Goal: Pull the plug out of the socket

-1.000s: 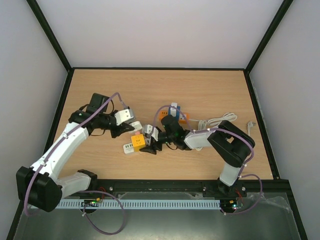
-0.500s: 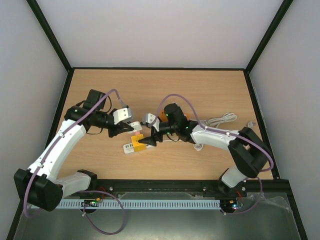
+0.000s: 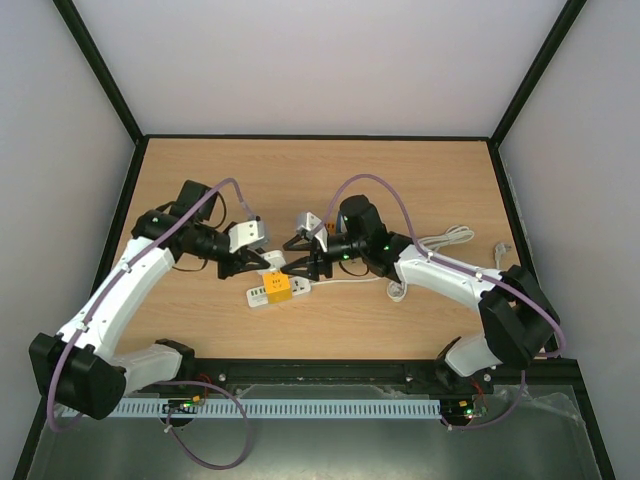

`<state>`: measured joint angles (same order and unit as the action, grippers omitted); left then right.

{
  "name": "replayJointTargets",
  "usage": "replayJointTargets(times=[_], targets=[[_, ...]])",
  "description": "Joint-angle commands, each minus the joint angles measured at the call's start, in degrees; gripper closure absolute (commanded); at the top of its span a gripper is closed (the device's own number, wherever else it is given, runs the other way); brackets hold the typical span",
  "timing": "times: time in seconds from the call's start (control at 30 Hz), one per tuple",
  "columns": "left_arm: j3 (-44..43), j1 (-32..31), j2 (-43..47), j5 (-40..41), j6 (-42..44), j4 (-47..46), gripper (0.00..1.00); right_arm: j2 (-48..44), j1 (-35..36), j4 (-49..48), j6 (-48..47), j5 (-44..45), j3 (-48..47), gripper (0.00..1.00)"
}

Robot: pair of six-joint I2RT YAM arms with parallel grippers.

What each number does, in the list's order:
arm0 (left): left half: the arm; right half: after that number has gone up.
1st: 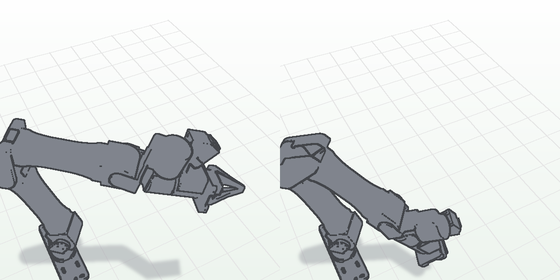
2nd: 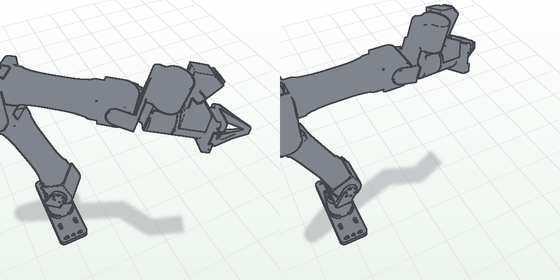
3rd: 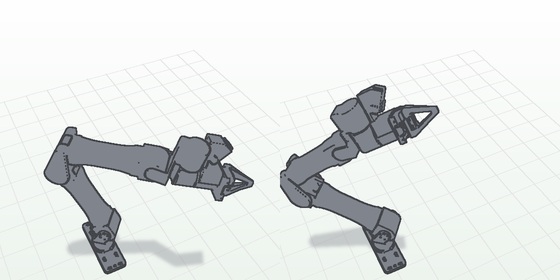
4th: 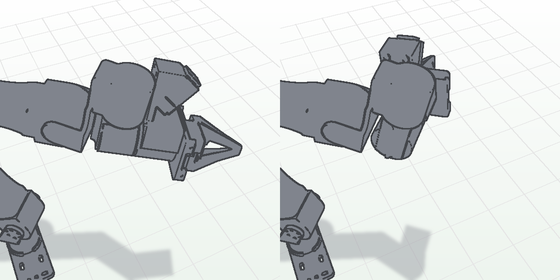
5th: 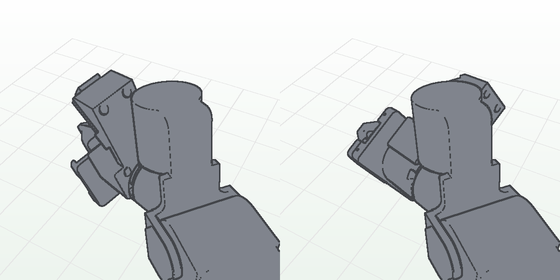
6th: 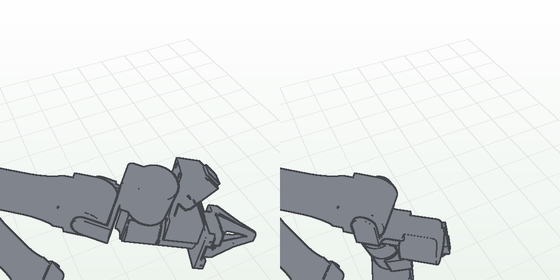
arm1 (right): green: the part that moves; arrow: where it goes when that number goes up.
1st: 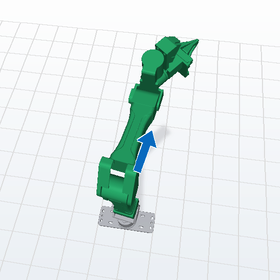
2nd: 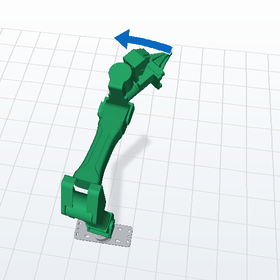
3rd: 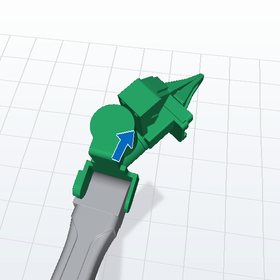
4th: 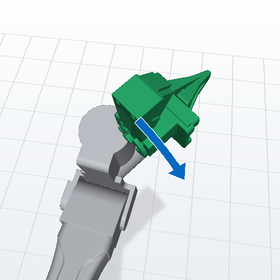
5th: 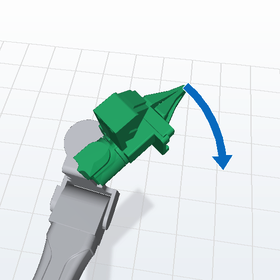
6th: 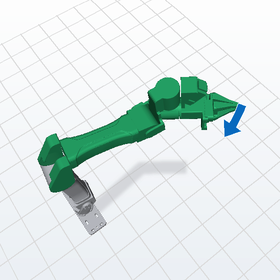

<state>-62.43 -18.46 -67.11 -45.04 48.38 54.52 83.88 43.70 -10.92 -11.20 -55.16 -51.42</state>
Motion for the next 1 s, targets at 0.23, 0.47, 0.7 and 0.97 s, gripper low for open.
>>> replayJointTargets(times=[0.23,0.47,0.7,0.97], targets=[[-0.1,-3.1,-0.4,-1.1,-3.3,-3.2,0.94,-0.3,0.2,-0.6,6.1,-4.1,-2.5,0.66],[-0.8,-1.6,-1.5,-0.2,-4.7,-2.4,0.74,-0.7,0.0,5.0,5.3,-3.1,-4.5,0.97],[-1.4,2.4,-2.0,-2.9,-2.2,0.6,0.65,-2.2,-0.9,5.3,5.3,-3.6,-3.2,0.98],[-0.4,2.3,-1.9,-5.0,-2.1,0.3,0.76,-2.1,-0.9,5.4,4.9,-3.5,-3.3,0.98]])
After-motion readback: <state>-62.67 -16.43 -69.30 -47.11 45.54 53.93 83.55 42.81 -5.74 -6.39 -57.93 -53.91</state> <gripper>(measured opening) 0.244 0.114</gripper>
